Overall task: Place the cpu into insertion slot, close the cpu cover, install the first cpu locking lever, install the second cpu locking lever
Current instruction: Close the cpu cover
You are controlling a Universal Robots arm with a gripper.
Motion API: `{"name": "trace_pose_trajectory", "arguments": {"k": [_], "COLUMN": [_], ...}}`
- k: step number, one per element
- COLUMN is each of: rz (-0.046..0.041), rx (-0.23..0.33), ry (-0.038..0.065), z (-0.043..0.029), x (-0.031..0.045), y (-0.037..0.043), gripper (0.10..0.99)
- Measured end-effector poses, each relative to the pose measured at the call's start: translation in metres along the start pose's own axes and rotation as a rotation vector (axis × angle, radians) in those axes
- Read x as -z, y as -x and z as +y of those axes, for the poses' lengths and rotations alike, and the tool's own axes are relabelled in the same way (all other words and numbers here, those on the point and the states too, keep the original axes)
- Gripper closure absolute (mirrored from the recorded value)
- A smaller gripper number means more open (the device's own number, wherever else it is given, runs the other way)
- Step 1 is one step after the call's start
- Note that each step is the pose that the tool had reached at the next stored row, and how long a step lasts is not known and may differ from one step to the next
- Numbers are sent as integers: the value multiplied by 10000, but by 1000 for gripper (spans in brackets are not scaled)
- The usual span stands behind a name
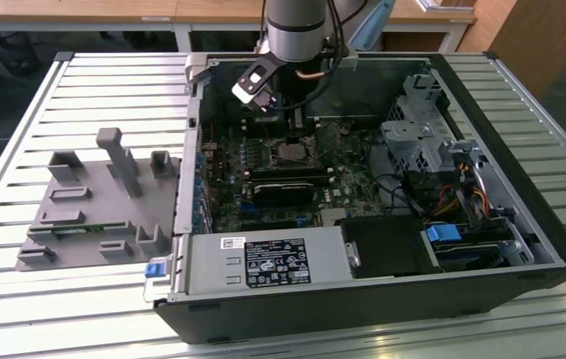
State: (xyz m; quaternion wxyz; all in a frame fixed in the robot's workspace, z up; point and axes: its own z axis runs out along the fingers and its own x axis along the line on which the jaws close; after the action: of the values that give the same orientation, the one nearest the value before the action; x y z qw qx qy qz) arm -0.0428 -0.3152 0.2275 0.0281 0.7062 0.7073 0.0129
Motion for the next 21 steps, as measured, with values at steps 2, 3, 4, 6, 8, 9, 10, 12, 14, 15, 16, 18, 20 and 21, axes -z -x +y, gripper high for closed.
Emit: {"name": "trace_pose_trajectory", "arguments": {"k": [2,3,4,6,8,9,10,12,14,15,16,18,20,21], "rz": [1,0,0,0,-1,0,0,1,1,0,1,0,1,8], "rx": [0,0,0,0,0,0,0,2,-1,-3,-4,-6,-7,-8], "ry": [1,0,0,0,-1,0,0,0,-1,0,-1,-1,-1,-3], "z": [2,3,4,6,8,9,9,9,9,9,9,8,9,15], "x": [27,43,60,98,134,146,150,150,149,149,149,148,147,147], "y": [0,1,1,2,3,3,3,8,30,43,58,93,122,130], "gripper": [980,980,980,980,980,980,980,980,980,980,980,980,980,980]}}
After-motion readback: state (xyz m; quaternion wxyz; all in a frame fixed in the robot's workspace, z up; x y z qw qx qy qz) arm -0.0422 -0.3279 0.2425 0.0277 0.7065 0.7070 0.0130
